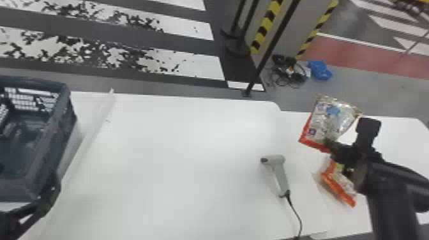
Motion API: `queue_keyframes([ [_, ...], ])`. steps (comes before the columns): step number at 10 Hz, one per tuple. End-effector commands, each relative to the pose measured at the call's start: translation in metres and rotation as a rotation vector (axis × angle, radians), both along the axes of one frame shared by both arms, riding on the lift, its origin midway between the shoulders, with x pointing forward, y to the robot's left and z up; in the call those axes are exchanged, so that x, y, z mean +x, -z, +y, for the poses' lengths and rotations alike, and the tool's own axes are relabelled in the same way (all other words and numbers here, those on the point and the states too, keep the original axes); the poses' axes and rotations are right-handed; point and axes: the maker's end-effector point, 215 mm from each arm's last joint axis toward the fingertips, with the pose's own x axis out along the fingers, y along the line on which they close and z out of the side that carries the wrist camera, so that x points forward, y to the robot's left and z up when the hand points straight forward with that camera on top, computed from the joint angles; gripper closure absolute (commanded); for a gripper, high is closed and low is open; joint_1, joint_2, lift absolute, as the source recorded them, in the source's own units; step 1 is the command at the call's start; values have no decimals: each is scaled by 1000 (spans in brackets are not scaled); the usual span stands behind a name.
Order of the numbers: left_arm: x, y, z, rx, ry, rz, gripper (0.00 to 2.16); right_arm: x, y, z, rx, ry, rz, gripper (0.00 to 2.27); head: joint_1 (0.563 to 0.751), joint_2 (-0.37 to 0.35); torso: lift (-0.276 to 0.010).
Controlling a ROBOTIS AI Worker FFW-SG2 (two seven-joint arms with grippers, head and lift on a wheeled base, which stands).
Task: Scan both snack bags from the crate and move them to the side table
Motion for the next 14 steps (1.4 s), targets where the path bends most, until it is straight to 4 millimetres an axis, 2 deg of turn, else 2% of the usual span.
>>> queue_keyframes([
  [1, 0, 1, 0, 0, 0, 0, 97, -3, 3, -25, -60, 39, -17, 2246, 695, -350, -29],
  [3, -1, -2, 0, 0, -1, -9, 97, -11, 8, -57, -143, 77, -12, 2246, 695, -350, -29],
  [4, 0, -1, 1, 0, -1, -8, 97, -16, 13, -65, -170, 86, 3, 2246, 695, -350, -29],
  [7, -1, -3, 3, -7, -1, -20, 97, -29, 26, -77, -276, 90, 91, 2223, 695, -350, -29],
  [10, -2, -5, 7, -10, -5, -29, 97, -45, 43, -81, -281, 101, 147, 2135, 695, -350, -29],
  [11, -2, -5, 7, -10, -4, -29, 97, -48, 46, -81, -272, 108, 150, 1835, 695, -350, -29],
  [12, -2, -6, 8, -12, -3, -32, 97, -52, 50, -82, -263, 133, 147, 1220, 695, -350, -29],
  [13, -1, -7, 8, -12, -2, -34, 97, -54, 51, -83, -248, 153, 137, 100, 695, -350, -29],
  [14, -1, -7, 10, -14, -5, -34, 97, -56, 52, -83, -248, 166, 141, 6, 695, -350, -29],
])
